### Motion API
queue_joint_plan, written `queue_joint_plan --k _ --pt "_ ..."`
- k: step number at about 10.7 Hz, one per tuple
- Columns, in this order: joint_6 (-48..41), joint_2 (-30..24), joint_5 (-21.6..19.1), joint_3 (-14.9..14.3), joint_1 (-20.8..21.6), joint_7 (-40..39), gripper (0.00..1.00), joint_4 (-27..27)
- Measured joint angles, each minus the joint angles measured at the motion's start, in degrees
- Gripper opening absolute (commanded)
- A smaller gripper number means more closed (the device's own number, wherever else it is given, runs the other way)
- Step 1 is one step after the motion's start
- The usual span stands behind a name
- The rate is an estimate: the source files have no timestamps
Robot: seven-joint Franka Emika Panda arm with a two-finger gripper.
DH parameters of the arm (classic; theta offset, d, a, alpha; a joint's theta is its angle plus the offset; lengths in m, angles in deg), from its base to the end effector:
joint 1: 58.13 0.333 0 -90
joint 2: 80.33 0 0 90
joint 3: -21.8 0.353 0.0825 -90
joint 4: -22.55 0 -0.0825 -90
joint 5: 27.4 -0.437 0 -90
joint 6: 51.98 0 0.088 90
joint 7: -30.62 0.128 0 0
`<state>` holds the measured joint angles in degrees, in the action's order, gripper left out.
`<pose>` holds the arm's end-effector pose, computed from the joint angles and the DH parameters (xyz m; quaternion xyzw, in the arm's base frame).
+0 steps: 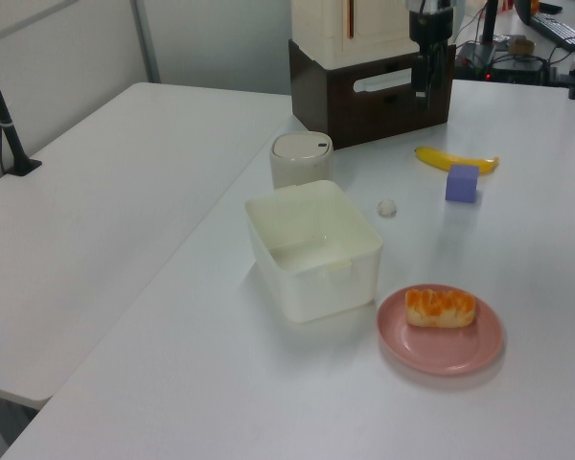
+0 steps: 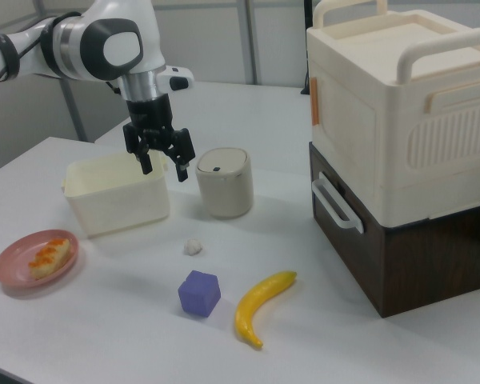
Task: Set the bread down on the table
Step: 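Move the gripper over the bread roll on the pink plate and lower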
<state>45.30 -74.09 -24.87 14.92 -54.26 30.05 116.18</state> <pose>0.6460 -0.0358 0.5501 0.9992 -0.0178 -0.0231 0.0276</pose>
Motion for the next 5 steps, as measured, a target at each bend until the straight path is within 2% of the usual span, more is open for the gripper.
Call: queue_joint_plan --k 3,4,5 --pt "0.6 1.6 -0.1 1.5 0.1 0.2 1.00 0.5" --pt "0.7 2.0 -0.2 2.6 0.2 0.2 1.00 1.3" --pt "0.7 2.4 -0.3 4.8 0.7 0.2 1.00 2.6"
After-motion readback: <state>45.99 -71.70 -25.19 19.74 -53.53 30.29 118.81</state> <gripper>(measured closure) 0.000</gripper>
